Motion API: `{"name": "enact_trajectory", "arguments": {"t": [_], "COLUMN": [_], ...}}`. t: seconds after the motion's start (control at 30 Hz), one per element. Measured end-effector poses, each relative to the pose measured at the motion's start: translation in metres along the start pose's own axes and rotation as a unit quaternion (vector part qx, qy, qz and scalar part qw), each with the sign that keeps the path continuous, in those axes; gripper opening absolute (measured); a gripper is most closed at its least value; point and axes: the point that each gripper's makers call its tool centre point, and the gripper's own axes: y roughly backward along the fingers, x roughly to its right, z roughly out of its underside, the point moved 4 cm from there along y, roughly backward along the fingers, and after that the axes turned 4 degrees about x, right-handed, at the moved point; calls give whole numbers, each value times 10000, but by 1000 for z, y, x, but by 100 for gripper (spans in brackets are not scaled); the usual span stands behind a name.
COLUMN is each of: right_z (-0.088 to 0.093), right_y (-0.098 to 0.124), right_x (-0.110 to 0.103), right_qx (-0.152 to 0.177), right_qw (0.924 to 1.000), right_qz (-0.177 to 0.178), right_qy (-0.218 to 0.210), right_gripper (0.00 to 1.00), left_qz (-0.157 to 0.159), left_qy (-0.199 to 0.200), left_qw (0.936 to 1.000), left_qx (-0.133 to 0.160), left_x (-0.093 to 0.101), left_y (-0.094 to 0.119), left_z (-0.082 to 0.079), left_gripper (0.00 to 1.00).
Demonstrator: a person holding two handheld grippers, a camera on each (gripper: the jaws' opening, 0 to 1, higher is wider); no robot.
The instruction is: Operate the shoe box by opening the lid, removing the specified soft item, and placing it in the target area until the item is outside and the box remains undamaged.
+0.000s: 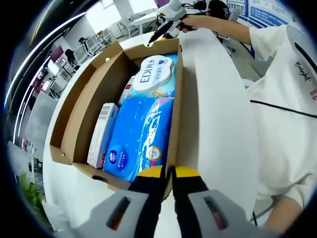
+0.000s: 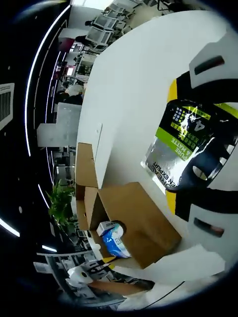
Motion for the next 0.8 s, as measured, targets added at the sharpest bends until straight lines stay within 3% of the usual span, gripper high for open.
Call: {"name": "enact_trajectory", "arguments": {"t": [0.17,0.27,0.53,0.6,0.8], "right_z": [9,17,16,19,21], "right_y": [-7,-8,-8,-8,-6], "right_x": [-7,-9,-12,-16,-16], "right_qx": [-127,-314,8,73,12], "right_qw": [9997,9986,9978,9960,9960], "right_qz": [-215,-389,-619,-824,-823], "right_qy": [34,186,248,351,346], "right_gripper": [73,68,67,66,65], "left_qz": [3,11,18,20,11], "left_qy": [-1,-5,-10,-6,-7], "left_qw": [10000,10000,10000,10000,10000], "left_qx": [-6,-10,-37,-41,-47], "left_x": [0,0,0,0,0], "left_y": [0,0,-1,-1,-1], "left_z": [0,0,0,0,0], "left_gripper": [6,6,6,6,6]}}
